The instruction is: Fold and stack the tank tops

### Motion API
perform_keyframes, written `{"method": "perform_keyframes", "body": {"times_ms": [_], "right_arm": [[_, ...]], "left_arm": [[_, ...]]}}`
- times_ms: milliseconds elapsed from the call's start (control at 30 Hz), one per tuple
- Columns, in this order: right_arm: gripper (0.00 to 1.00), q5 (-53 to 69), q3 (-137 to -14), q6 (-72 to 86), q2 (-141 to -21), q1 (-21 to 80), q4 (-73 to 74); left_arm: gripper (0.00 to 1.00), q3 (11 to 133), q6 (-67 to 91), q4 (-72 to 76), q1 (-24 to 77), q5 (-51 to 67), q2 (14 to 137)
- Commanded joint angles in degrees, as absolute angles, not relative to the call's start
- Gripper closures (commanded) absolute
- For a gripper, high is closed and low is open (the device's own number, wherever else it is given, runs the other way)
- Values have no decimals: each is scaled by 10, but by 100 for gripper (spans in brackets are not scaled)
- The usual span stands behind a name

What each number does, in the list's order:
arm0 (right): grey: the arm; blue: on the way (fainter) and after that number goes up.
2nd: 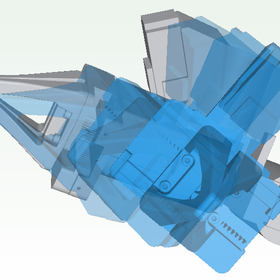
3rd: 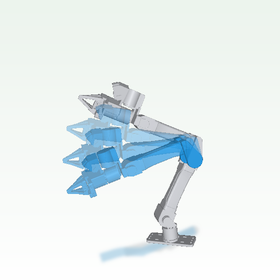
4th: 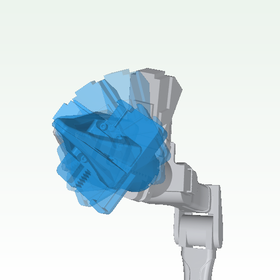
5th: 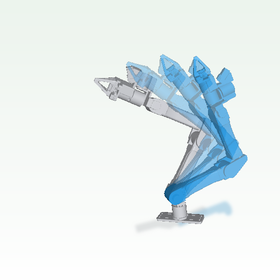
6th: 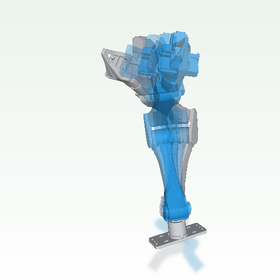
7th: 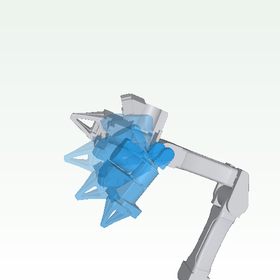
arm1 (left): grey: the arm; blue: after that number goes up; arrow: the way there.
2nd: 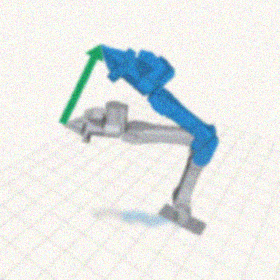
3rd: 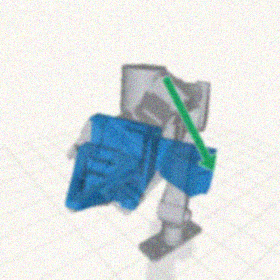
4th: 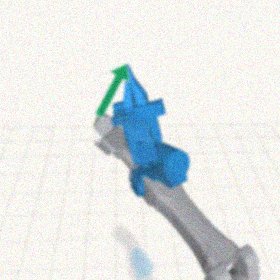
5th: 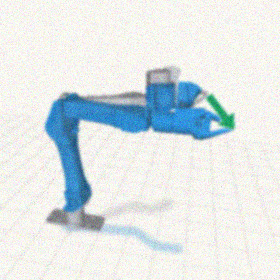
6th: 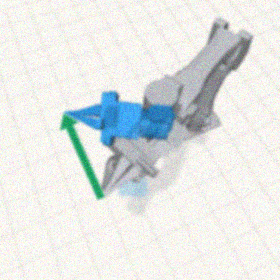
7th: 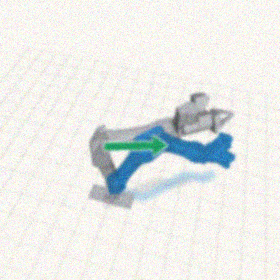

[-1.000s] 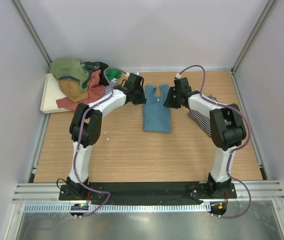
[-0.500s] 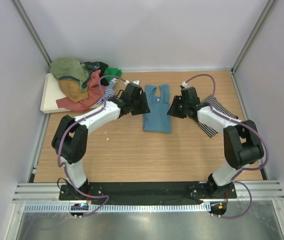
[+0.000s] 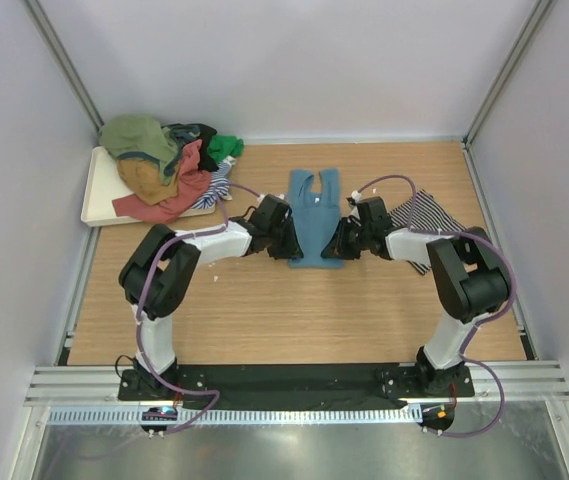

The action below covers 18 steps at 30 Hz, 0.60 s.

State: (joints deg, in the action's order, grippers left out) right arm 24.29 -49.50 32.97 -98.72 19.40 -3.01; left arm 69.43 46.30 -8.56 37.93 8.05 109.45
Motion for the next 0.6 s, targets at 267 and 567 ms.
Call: {"method": "perform_keyframes", "body": {"times_ms": [267, 567], "right_arm": [[80, 203, -469, 332, -994, 200, -9], [57, 95, -446, 301, -854, 227, 81]], "left_arm": [[78, 601, 484, -50, 376, 24, 1089], [47, 565, 484, -78, 411, -43, 994]]}}
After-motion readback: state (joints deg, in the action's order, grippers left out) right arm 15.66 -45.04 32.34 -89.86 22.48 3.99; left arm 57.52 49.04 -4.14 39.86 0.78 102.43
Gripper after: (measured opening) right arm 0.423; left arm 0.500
